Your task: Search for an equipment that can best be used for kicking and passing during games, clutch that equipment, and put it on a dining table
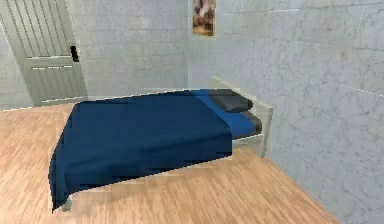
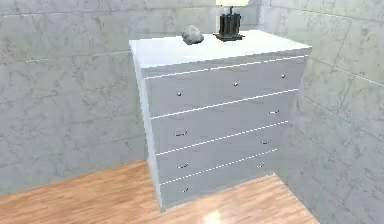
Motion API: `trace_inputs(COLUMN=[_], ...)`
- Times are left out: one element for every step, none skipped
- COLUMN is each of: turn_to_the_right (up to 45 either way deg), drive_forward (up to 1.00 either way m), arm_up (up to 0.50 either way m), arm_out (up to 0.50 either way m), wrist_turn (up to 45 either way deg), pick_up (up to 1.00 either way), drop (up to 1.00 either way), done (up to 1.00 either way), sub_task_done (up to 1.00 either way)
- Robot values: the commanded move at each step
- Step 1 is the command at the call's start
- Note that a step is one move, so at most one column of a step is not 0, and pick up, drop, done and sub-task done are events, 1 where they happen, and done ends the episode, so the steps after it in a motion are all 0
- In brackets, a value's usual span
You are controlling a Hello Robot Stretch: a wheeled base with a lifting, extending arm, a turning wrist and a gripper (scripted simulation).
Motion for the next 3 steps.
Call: trace_inputs(turn_to_the_right=[-27.0,0.0,-45.0], drive_forward=[0.00,0.05,0.00], arm_up=[0.00,0.00,0.00], arm_out=[0.00,0.00,0.00], wrist_turn=[0.0,0.0,0.0], pick_up=[0.00,0.00,0.00], drop=[0.00,0.00,0.00], done=[0.00,0.00,0.00], sub_task_done=[0.00,0.00,0.00])
